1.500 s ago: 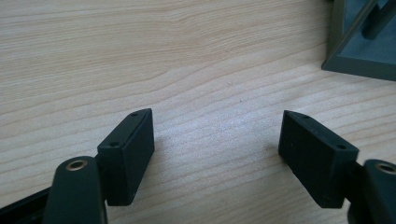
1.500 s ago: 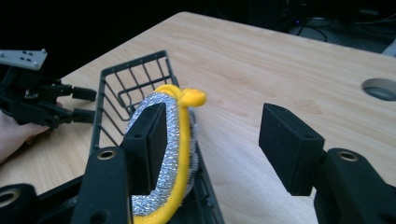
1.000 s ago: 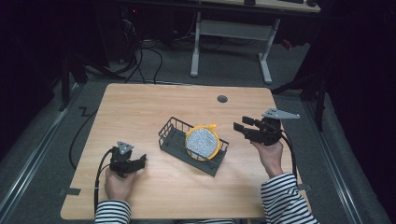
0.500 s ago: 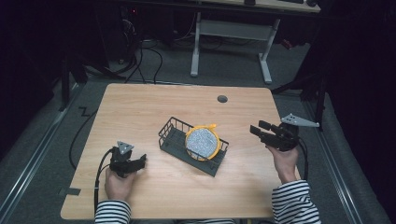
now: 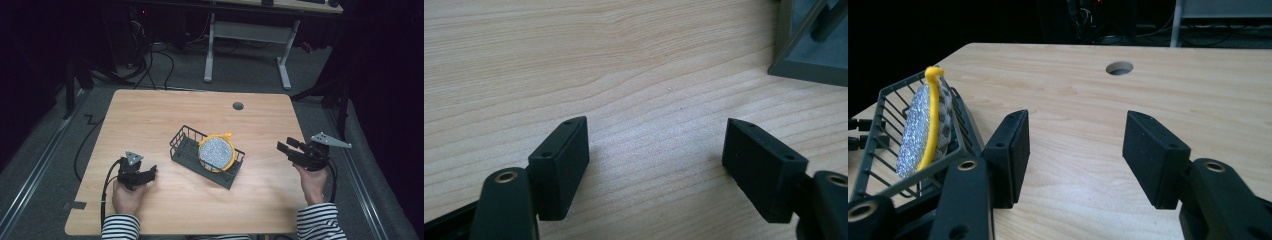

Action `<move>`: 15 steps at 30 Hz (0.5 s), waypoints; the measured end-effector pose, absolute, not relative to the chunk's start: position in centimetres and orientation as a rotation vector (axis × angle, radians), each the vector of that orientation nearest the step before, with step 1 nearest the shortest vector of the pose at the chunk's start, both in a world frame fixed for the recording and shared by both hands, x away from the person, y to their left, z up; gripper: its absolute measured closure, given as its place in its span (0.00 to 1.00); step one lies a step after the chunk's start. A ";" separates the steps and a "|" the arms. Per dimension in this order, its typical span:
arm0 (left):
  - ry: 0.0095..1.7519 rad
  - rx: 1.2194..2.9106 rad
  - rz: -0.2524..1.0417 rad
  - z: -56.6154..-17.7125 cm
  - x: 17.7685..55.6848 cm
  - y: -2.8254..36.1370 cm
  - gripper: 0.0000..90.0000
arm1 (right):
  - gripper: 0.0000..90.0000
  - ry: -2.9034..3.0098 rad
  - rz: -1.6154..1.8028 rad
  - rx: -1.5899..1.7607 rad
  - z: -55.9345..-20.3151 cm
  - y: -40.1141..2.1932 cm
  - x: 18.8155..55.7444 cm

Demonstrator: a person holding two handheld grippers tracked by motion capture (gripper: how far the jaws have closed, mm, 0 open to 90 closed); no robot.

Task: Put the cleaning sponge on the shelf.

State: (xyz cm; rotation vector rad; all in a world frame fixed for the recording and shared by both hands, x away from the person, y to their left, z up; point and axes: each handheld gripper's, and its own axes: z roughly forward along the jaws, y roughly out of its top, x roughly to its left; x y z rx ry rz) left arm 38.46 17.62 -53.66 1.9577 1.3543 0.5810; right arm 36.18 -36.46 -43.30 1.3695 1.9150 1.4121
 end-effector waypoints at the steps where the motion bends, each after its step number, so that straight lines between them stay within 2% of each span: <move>1: 1.354 1.958 0.581 -53.7 38.5 17.6 0.30 | 0.49 1.909 1.425 1.371 -43.7 -36.5 36.1; 15: 1.354 1.958 0.582 -53.7 38.5 17.6 0.30 | 0.46 1.919 1.361 1.481 -49.2 -36.7 35.0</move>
